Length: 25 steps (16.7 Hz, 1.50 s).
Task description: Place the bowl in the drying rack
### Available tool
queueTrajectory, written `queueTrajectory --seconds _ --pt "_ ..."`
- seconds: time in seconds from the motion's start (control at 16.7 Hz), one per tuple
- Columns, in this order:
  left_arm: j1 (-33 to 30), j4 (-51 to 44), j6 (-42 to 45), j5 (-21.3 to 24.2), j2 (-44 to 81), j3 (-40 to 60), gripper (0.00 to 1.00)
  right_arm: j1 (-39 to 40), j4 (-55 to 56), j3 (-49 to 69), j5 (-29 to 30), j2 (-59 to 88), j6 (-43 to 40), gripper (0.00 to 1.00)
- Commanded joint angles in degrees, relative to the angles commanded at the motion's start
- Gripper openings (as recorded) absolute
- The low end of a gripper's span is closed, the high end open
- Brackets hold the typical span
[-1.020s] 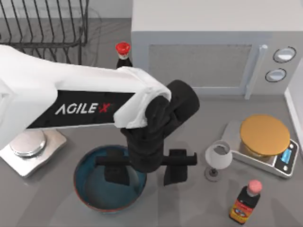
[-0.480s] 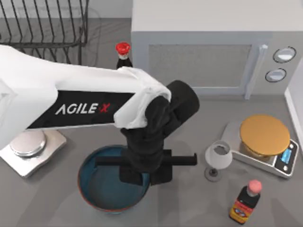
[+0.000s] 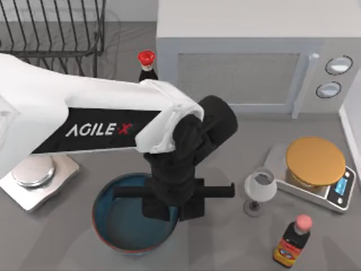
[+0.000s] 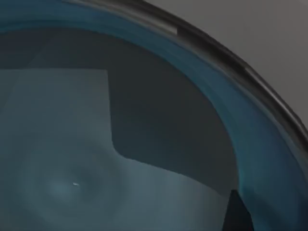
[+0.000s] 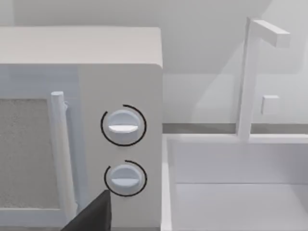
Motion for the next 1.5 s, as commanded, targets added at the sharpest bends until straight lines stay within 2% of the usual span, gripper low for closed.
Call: queueTrajectory --seconds 0.24,0.66,0.84,1.26,1.5 --pt "-0.3 -6.5 -0.3 0.0 0.0 6.4 0.0 0.0 0.0 0.0 0.0 0.0 0.0 1.0" --pt "-0.6 -35.2 -0.8 0.0 -1.3 31.8 0.0 0.0 0.0 0.0 0.0 0.0 0.0 1.0" --pt "-0.6 -42.9 -0.6 0.0 -2.7 39.5 0.0 0.0 0.0 0.0 0.0 0.0 0.0 1.0" --pt "-0.3 -44.9 -0.4 0.0 -3.3 41.5 0.0 0.0 0.0 0.0 0.0 0.0 0.0 1.0" --pt "4.4 -39.3 3.5 1.0 -8.3 38.0 0.0 0.0 0.0 0.0 0.0 0.0 0.0 1.0"
